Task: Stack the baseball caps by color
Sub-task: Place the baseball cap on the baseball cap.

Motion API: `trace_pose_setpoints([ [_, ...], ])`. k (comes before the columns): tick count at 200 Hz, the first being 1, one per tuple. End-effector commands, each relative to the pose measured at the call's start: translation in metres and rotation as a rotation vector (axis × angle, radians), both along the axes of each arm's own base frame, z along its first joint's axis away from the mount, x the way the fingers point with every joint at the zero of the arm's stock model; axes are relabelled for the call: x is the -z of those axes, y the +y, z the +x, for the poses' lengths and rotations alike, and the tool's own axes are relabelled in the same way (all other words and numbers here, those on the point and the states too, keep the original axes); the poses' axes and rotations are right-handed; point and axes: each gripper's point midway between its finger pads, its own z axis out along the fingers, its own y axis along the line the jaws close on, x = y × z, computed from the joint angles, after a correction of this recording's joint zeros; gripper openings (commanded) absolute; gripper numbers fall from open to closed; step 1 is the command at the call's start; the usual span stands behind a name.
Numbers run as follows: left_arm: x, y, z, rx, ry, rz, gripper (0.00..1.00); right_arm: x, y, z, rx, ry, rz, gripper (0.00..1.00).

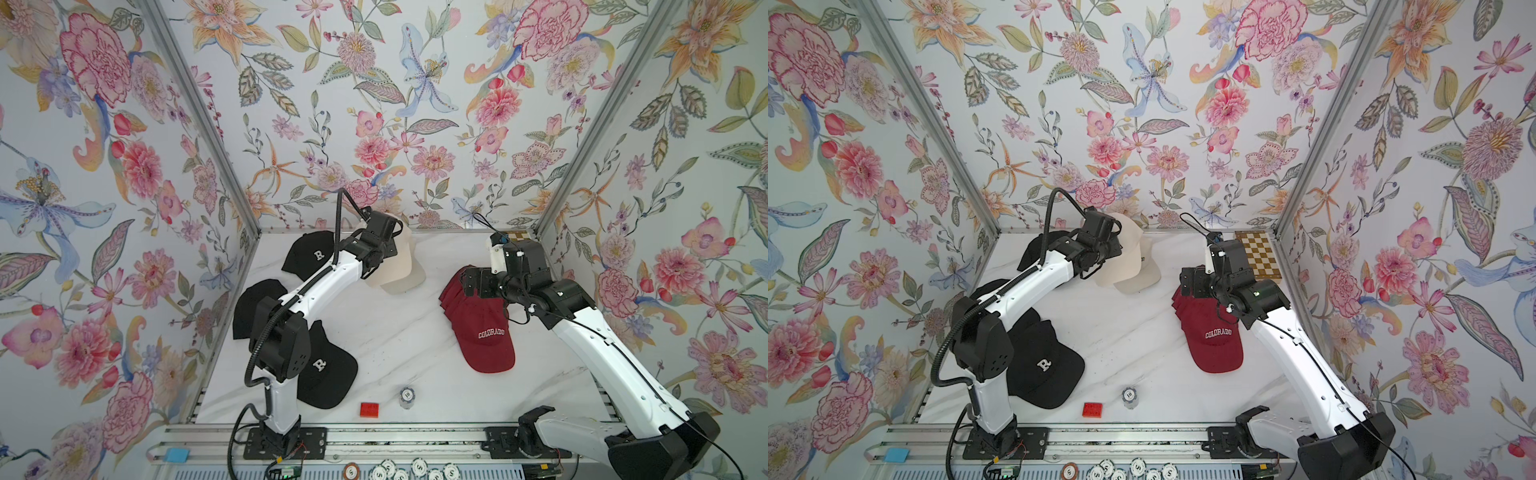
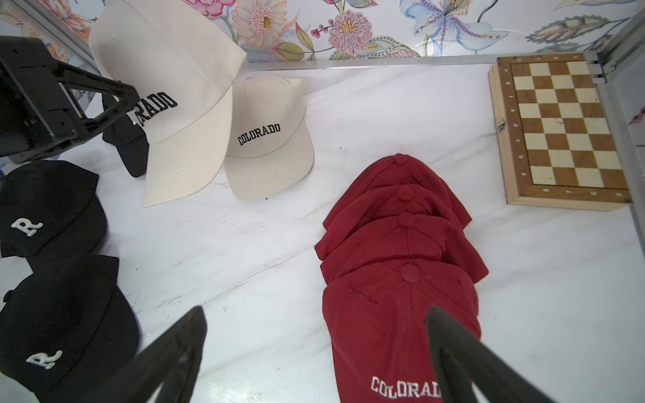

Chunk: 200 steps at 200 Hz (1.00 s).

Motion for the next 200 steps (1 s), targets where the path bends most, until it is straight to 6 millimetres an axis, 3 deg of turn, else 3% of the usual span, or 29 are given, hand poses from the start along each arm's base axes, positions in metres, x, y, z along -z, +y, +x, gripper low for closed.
trace_pose_setpoints([
  [1, 0.002, 0.003, 0.006, -0.13, 0.004, -0.021, 0.0, 0.004, -0.007, -0.011, -0.008, 0.019, -0.009, 0.99],
  [59, 0.012, -0.034, 0.031, -0.202, -0.015, -0.036, 0.0, -0.004, -0.024, -0.027, 0.024, 0.005, 0.018, 0.99],
  [101, 0.036, -0.058, 0.035, -0.22, 0.01, 0.01, 0.0, -0.006, -0.035, -0.042, 0.05, 0.008, 0.031, 0.99],
  [154, 0.042, -0.059, 0.028, -0.233, -0.004, 0.084, 0.0, -0.007, -0.043, -0.051, 0.069, 0.014, 0.04, 0.99],
  [200, 0.067, -0.066, 0.033, -0.215, 0.022, 0.1, 0.0, -0.006, -0.043, -0.051, 0.074, 0.021, 0.047, 0.99],
])
